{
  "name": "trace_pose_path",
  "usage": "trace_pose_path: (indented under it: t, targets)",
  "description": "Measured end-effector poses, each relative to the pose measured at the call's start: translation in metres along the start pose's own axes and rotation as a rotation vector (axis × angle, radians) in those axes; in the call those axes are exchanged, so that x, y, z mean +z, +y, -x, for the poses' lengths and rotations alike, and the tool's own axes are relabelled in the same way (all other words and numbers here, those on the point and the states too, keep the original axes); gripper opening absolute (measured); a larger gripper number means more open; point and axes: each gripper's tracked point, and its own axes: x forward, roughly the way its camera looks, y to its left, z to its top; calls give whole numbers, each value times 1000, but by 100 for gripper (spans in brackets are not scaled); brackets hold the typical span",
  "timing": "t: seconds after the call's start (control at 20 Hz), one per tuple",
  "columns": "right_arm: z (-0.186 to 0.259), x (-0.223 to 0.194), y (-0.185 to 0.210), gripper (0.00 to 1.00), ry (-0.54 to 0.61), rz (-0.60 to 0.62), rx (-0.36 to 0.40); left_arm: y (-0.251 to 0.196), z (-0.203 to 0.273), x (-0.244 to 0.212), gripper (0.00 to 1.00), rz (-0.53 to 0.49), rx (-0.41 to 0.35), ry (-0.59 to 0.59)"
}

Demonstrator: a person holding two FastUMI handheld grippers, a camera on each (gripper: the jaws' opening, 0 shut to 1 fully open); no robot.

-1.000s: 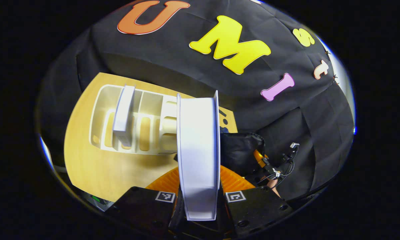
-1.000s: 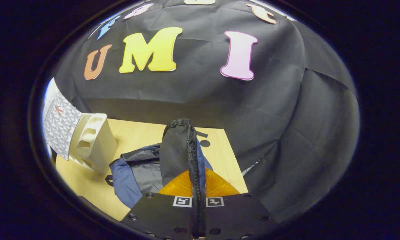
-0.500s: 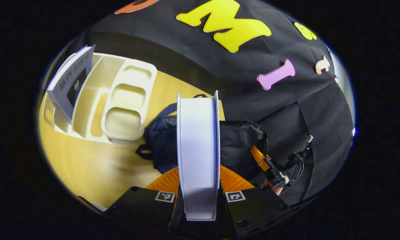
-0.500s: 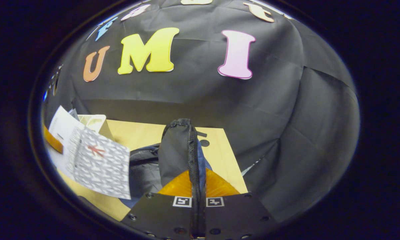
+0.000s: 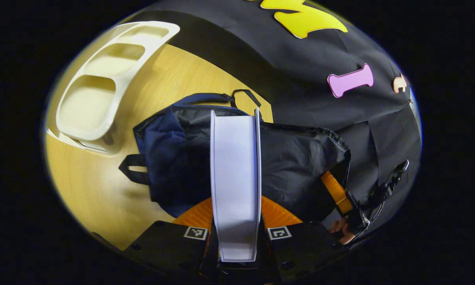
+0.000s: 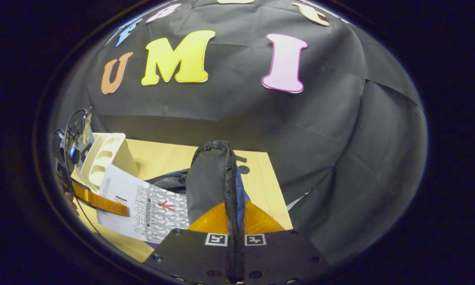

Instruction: Open the schoolbag, grab two books from the bookshelf and put them into the schoolbag.

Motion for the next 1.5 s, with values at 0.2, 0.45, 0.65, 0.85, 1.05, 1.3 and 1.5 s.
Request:
trace_pose_path:
  t: [0.2,0.45,0.65,0.85,1.05,1.3,1.5]
  targets:
    - [3,2,-5,1,8,0,-6,-8,-21,0,41,3,-80,-10]
    - [13,24,-3,1,-11,12,3,-20,-48,0,43,-4,-156,-13]
    - [10,26,-3,1,-2,27,-5,-22,-79,0,41,47,-200,-1]
    - [9,30,1,1,-4,43,-8,-18,-102,-2,40,121,-258,9]
    - [6,29,6,1,4,45,1,-8,-114,-5,42,179,-255,15]
    - [4,27,9,1,9,37,8,7,-125,-7,55,154,-190,69]
    - [5,25,11,1,9,37,12,23,-126,-17,73,122,-70,133]
